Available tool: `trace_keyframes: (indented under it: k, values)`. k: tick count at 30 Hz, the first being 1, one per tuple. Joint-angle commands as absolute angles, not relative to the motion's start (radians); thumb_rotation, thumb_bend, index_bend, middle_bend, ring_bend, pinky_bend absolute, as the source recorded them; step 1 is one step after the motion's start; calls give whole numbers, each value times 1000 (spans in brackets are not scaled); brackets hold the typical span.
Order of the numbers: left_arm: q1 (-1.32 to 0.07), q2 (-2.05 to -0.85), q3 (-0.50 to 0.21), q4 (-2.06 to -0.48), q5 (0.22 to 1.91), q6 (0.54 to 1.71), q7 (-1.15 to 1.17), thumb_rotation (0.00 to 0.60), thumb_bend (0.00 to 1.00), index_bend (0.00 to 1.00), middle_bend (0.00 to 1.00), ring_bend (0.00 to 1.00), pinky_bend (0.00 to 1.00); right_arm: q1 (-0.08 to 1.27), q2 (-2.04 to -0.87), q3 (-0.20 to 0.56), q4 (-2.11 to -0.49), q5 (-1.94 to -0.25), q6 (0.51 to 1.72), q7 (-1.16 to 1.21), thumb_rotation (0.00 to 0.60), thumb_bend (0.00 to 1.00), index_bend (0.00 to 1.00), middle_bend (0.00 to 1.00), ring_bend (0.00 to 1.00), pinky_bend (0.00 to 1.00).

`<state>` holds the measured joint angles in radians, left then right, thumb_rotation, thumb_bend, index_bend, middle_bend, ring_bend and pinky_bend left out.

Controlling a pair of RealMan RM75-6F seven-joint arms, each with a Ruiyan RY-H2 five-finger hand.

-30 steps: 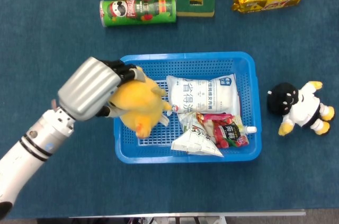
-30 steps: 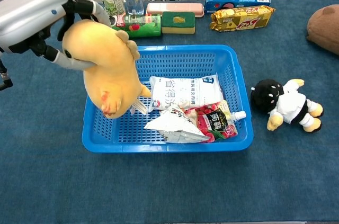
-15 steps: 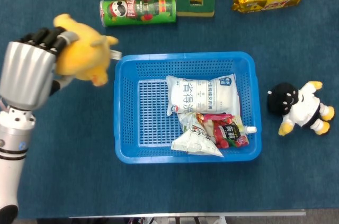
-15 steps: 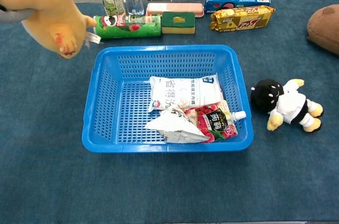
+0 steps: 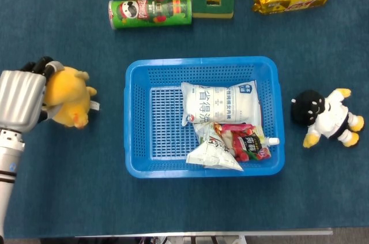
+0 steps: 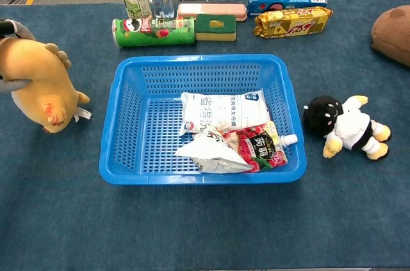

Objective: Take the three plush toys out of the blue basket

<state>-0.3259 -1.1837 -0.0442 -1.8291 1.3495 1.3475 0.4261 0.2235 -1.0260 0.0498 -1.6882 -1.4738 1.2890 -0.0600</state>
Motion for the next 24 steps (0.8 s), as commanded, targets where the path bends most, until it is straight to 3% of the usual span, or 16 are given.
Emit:
trace_keyframes:
  k: [1,6,9,12,15,18,24]
  values:
    - [-319,-1175,-42,-1824,1334,1337,405,600,224,47,31,291,697,223,-1026,49,-1689,-1477,1292,-59,600,0,22,90,134,495]
    - [-314,-1166,-47,-1818,1339,1332,358,600,67,0,0,102,590,216,-1019,48,-1698,-1474,1301,-64,600,0,22,91,134,495]
    - [-315,-1159,-51,-1811,1352,1328,324,600,19,0,0,3,449,215,-1012,49,-1709,-1467,1299,-74,600,0,22,91,134,495]
    - [-306,-1180,-63,-1770,1426,1383,246,600,10,49,0,0,321,214,-1001,46,-1726,-1469,1298,-91,600,0,22,92,134,495]
    - [-289,-1227,-85,-1691,1509,1482,151,600,9,194,0,0,255,209,-989,44,-1743,-1468,1303,-103,600,0,23,93,134,495]
    - [-272,-1266,-102,-1631,1554,1562,84,600,10,309,40,27,248,204,-981,41,-1747,-1461,1302,-100,600,0,29,95,134,495]
    - [-247,-1351,-151,-1506,1616,1724,-1,600,9,533,249,214,321,209,-980,38,-1734,-1439,1272,-101,600,0,63,100,134,495]
